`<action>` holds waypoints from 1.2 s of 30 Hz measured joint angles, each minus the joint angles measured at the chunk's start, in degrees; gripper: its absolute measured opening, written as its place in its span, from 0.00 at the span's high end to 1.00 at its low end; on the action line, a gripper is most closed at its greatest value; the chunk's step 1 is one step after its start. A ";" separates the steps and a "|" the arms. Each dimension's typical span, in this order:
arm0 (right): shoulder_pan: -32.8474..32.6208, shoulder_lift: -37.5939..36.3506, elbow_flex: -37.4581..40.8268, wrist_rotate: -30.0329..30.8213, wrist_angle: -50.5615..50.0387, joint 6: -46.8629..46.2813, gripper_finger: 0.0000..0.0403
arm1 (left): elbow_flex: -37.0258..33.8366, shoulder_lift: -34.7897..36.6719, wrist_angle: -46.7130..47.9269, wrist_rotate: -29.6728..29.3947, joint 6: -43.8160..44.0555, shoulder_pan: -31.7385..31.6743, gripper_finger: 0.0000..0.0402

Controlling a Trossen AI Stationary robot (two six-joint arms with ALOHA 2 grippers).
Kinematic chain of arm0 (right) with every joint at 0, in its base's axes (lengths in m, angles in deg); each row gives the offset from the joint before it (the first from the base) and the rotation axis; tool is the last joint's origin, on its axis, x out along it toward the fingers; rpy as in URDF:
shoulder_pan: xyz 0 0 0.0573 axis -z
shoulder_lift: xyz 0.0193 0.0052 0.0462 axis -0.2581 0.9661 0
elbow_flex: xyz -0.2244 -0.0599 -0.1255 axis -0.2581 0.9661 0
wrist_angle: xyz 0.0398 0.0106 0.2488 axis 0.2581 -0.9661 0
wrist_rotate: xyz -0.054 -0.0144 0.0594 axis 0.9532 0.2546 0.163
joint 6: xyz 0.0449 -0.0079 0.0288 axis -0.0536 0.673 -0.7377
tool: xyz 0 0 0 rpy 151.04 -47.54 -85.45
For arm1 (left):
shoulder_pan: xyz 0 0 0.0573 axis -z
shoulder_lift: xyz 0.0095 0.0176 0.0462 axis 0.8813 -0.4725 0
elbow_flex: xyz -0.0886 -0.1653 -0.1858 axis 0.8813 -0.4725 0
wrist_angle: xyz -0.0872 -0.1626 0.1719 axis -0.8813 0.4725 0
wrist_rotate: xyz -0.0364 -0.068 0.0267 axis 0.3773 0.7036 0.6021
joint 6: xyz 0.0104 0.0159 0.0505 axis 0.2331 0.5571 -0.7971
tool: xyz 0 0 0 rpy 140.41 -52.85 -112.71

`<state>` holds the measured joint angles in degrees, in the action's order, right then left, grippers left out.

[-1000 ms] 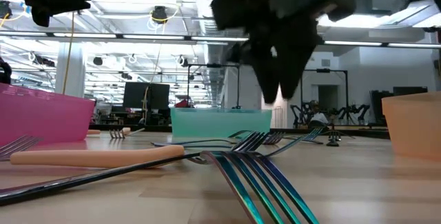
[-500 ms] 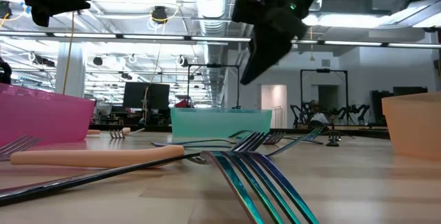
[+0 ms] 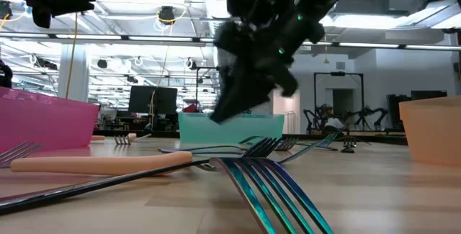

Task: Sort silverware by color (type)
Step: Put the blue fork into the blue bin

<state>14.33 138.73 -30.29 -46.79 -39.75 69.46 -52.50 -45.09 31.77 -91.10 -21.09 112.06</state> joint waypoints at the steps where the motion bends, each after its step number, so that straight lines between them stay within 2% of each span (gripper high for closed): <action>1: 0.36 0.19 0.12 -0.76 -0.67 0.06 0.60 | 0.00 0.00 -0.04 -0.02 0.01 -0.01 0.72; 3: 1.05 1.33 -0.41 -1.13 1.80 0.11 0.60 | 0.00 -0.02 0.04 -0.01 0.01 -0.01 0.72; 12: 4.33 1.51 -0.18 -6.08 0.94 -0.28 0.60 | 0.00 -0.02 -0.03 -0.09 0.09 0.00 0.72; 32: 4.59 1.51 -0.14 -6.76 1.62 -0.46 0.60 | 0.00 -0.02 -0.01 -0.04 0.17 -0.02 0.72; 36: 4.82 1.51 2.65 -6.79 7.10 -0.45 0.60 | 0.00 -0.02 -0.01 -0.04 0.18 -0.02 0.72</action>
<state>19.15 140.24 -27.64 -53.58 -32.65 69.01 -52.50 -45.11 31.77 -91.14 -20.91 112.04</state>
